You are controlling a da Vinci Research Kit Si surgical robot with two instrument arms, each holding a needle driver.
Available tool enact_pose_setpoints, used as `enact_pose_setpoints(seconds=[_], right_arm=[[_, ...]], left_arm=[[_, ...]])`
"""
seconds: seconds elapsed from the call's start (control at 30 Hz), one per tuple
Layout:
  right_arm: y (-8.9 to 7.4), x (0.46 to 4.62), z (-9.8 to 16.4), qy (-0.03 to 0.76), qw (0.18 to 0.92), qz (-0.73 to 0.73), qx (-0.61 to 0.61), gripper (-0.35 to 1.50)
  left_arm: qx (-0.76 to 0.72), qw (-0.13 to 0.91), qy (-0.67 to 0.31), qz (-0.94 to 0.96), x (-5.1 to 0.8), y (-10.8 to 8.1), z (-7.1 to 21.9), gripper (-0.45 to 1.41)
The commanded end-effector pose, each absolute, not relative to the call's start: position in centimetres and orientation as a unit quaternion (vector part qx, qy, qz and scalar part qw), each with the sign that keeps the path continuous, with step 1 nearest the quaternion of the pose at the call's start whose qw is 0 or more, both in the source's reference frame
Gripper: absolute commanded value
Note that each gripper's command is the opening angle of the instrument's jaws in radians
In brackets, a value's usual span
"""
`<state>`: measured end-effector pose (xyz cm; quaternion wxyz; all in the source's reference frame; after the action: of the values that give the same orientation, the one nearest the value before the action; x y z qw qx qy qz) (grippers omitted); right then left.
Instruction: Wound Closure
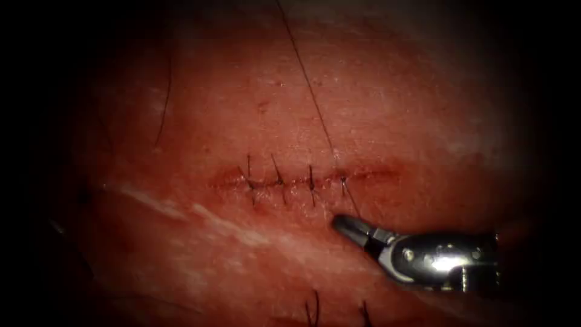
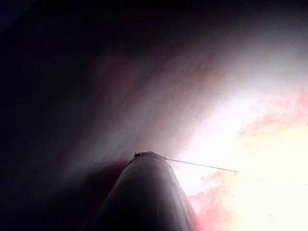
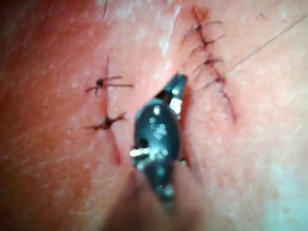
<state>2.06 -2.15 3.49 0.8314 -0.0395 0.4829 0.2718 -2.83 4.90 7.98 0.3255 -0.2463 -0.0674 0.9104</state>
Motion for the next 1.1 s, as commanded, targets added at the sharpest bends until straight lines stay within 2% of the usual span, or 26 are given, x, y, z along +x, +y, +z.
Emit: enact_pose_setpoints(seconds=[0.03, 0.4, 0.5, 0.53, 0.57, 0.67, 0.7, 0.73, 0.8, 0.83, 0.97, 1.1], right_arm=[[-2.3, 2.06, 3.6, 0.481, 0.833, 0.271, -0.036, -0.35], [-2.3, 2.04, 3.6, 0.481, 0.833, 0.271, -0.034, -0.35], [-2.1, 1.92, 3.5, 0.504, 0.831, 0.236, -0.029, -0.05], [-2.1, 1.92, 3.5, 0.504, 0.831, 0.236, -0.029, -0.05], [-2.0, 1.85, 3.5, 0.506, 0.829, 0.235, -0.025, 0.21], [-1.9, 1.78, 3.5, 0.522, 0.821, 0.23, -0.015, 0.29], [-1.9, 1.71, 3.4, 0.533, 0.81, 0.246, 0.013, 0.46], [-1.9, 1.71, 3.4, 0.533, 0.81, 0.246, 0.013, 0.46], [-1.8, 1.66, 3.4, 0.539, 0.796, 0.273, 0.046, 1.0], [-1.7, 1.64, 3.3, 0.542, 0.783, 0.296, 0.073, 1.35], [-1.7, 1.58, 3.3, 0.546, 0.786, 0.273, 0.102, 1.47], [-1.7, 1.43, 3.3, 0.554, 0.784, 0.251, 0.126, 1.47]], left_arm=[[-0.246, 0.326, -0.066, 0.911, -2.87, 4.9, 8.1, -0.45], [-0.239, 0.331, -0.061, 0.911, -2.85, 4.9, 8.1, -0.45], [-0.253, 0.337, -0.075, 0.904, -2.93, 4.7, 7.8, -0.45], [-0.253, 0.337, -0.075, 0.904, -2.93, 4.7, 7.8, -0.45], [-0.269, 0.335, -0.086, 0.899, -2.98, 4.7, 7.7, -0.45], [-0.292, 0.33, -0.103, 0.892, -3.07, 4.5, 7.3, -0.45], [-0.297, 0.324, -0.107, 0.892, -3.12, 4.5, 7.0, -0.45], [-0.297, 0.324, -0.107, 0.892, -3.12, 4.5, 7.0, -0.45], [-0.303, 0.321, -0.108, 0.891, -3.16, 4.4, 6.8, -0.45], [-0.314, 0.319, -0.111, 0.887, -3.19, 4.4, 6.5, -0.45], [-0.339, 0.312, -0.108, 0.881, -3.26, 4.3, 6.0, -0.45], [-0.351, 0.3, -0.101, 0.881, -3.35, 4.2, 5.5, -0.45]])
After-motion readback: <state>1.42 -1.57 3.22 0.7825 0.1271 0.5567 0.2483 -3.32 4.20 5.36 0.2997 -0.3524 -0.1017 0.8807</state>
